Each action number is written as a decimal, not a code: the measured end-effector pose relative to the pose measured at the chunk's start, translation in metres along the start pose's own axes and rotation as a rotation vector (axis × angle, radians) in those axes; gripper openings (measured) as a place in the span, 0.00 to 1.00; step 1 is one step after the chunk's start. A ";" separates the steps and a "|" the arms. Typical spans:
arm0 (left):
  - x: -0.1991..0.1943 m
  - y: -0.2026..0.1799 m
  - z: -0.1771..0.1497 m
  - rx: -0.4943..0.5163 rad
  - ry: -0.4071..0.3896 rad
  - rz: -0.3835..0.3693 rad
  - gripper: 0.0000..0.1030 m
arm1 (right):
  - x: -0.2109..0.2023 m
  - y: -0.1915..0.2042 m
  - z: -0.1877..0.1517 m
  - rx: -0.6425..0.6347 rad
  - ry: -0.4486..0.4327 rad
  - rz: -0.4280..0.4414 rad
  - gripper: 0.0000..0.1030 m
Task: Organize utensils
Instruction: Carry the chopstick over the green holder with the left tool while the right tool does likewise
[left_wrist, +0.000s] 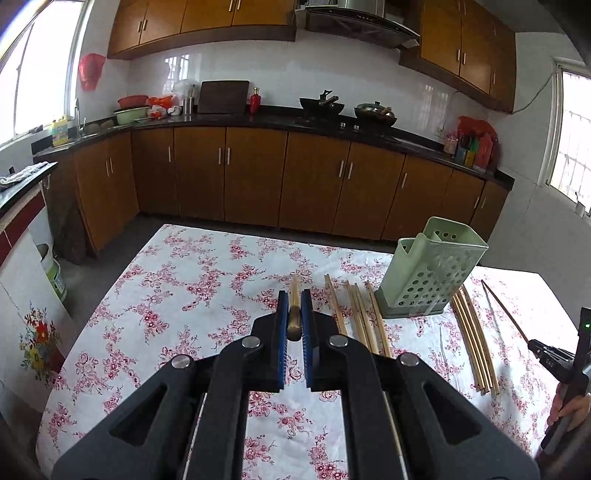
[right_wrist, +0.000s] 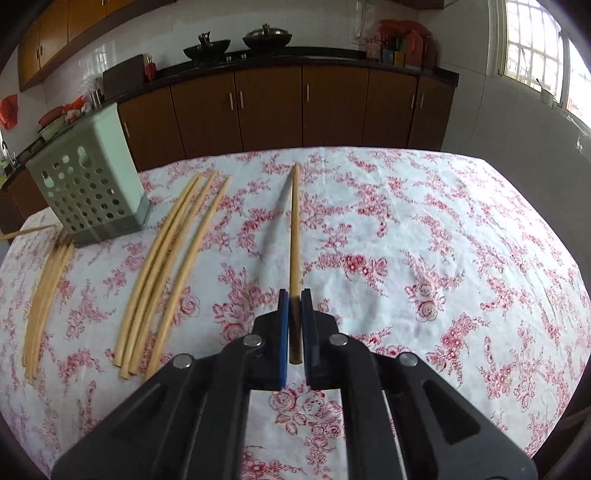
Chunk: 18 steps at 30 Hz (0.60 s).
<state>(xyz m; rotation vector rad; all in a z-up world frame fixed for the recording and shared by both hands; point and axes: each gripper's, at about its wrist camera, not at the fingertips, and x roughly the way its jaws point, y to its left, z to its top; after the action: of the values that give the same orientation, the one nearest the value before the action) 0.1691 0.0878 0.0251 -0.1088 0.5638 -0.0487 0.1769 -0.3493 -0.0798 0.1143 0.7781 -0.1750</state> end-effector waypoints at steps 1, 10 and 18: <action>-0.001 -0.001 0.001 0.001 -0.006 0.000 0.07 | -0.009 -0.001 0.004 0.007 -0.028 0.006 0.07; -0.016 -0.005 0.015 0.004 -0.062 -0.003 0.07 | -0.081 -0.005 0.045 0.052 -0.282 0.064 0.07; -0.027 -0.013 0.034 0.024 -0.119 -0.009 0.07 | -0.117 -0.004 0.074 0.077 -0.426 0.105 0.07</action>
<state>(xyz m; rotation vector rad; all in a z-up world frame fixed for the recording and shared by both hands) 0.1645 0.0796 0.0690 -0.0899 0.4438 -0.0575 0.1452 -0.3517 0.0551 0.1839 0.3398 -0.1236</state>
